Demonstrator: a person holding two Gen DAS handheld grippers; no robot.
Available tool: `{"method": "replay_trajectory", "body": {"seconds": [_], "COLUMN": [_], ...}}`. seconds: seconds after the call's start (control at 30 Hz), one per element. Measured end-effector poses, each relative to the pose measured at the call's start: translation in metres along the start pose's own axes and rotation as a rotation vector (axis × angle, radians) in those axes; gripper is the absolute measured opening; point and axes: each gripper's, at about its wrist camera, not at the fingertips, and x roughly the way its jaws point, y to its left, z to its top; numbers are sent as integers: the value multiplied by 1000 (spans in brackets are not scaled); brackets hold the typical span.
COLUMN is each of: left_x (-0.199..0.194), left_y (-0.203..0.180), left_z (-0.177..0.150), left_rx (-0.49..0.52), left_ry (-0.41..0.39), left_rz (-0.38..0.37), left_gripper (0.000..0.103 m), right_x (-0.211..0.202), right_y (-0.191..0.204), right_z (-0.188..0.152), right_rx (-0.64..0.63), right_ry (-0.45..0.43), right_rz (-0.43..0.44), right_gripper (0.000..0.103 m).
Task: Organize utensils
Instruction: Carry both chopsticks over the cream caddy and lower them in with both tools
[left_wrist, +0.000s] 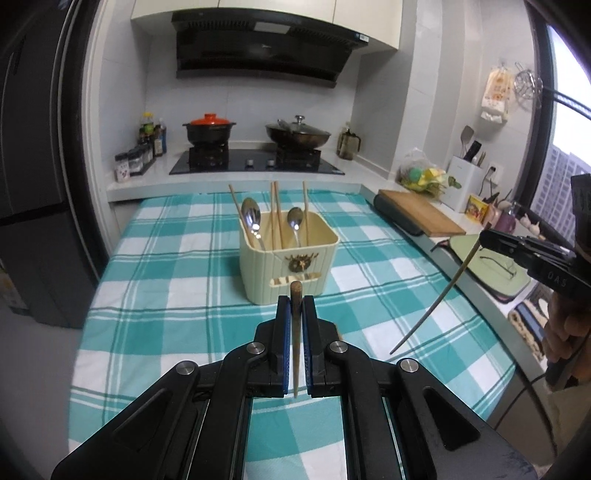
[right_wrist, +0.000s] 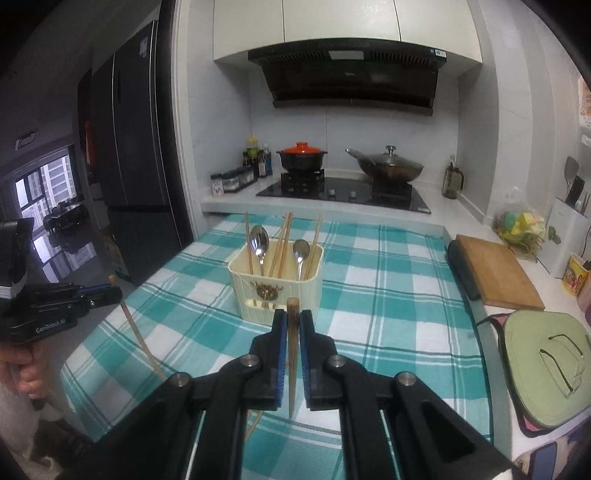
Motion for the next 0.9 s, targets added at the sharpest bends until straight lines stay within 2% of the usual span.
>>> {"method": "replay_trajectory", "body": {"seconds": [0.17,0.53,0.9], "left_x": [-10,-31,-44], "left_y": [-4,1,12], "left_z": [1,12,56], "left_rx": [5,-18,-21], "left_ry": [-14,-69,-126], "left_rz": [4,-3,-5], "left_gripper": [4,4,4], "right_x": [-12,-29,-24], "right_y": [7,8,-4], "right_z": [6,7,36], "right_rx": [-7,-14,-11], "right_ry": [-48,-72,-104], "right_rz": [7,1,-35], "right_gripper": [7,7,7]}}
